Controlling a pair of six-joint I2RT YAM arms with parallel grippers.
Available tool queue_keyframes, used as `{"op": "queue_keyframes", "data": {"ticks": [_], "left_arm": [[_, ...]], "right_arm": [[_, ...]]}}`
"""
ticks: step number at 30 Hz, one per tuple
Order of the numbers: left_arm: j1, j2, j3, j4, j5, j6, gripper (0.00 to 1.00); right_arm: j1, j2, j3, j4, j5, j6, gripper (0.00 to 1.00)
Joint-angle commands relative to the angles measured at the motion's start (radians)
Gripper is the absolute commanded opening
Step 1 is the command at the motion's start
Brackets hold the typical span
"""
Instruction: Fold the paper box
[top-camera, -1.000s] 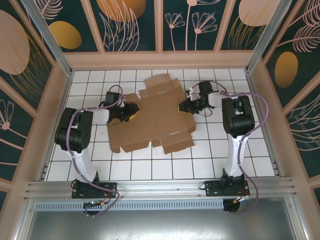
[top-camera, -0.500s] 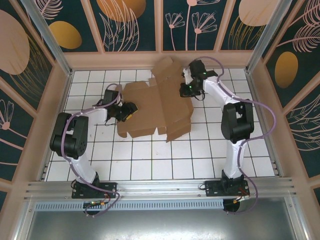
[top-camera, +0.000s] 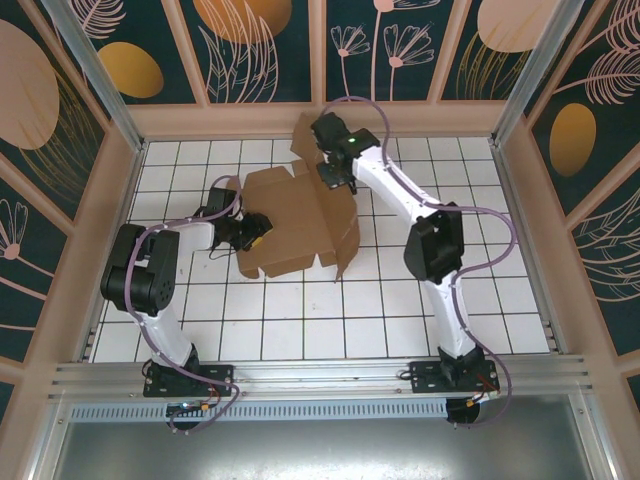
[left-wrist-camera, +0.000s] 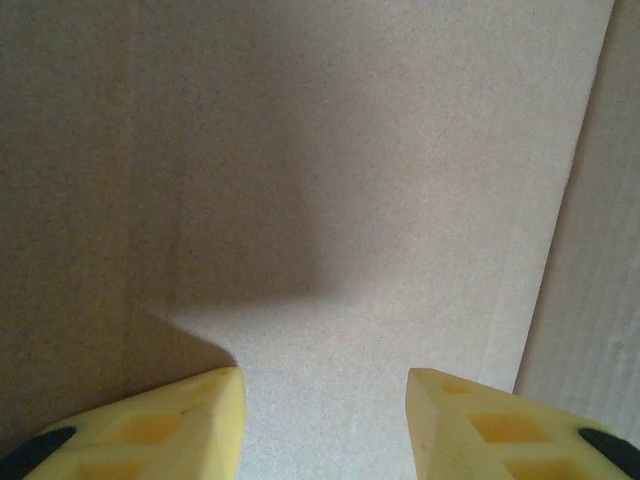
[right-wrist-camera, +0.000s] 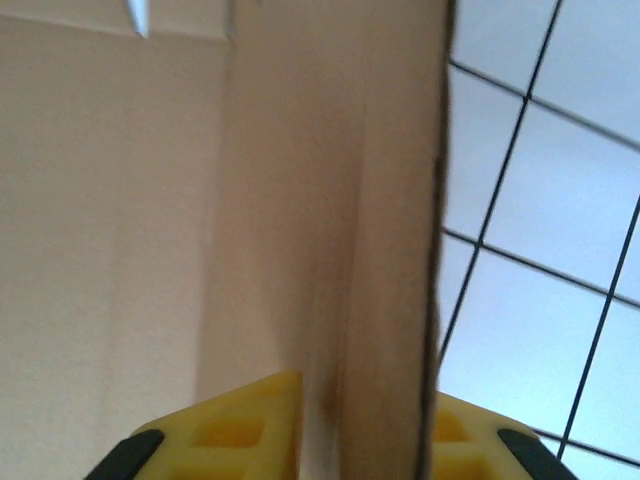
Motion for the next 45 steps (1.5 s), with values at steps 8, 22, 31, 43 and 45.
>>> {"op": "queue_keyframes", "data": {"ticks": [8,22,31,43,45], "left_arm": [[-0.007,0.008,-0.038,0.040,0.060,-0.042,0.46],[-0.003,-0.200,0.020,-0.152,-0.095,0.037,0.47],[0.002,-0.522,0.008,-0.307,-0.328,0.116,0.52],[0.000,-0.422,-0.096,-0.078,-0.132,0.001,0.48],[-0.005,-0.371,-0.093,-0.044,-0.098,-0.021,0.48]], "right_arm": [[0.185,0.200,0.170,-0.055,0.053,0.053,0.33],[0.224,0.221,0.168,-0.031,0.134,0.036,0.30],[0.220,0.181,0.100,0.044,0.045,0.044,0.29],[0.126,-0.041,-0.101,0.206,-0.330,0.174,0.29],[0.106,-0.083,-0.138,0.223,-0.367,0.181,0.29]]}}
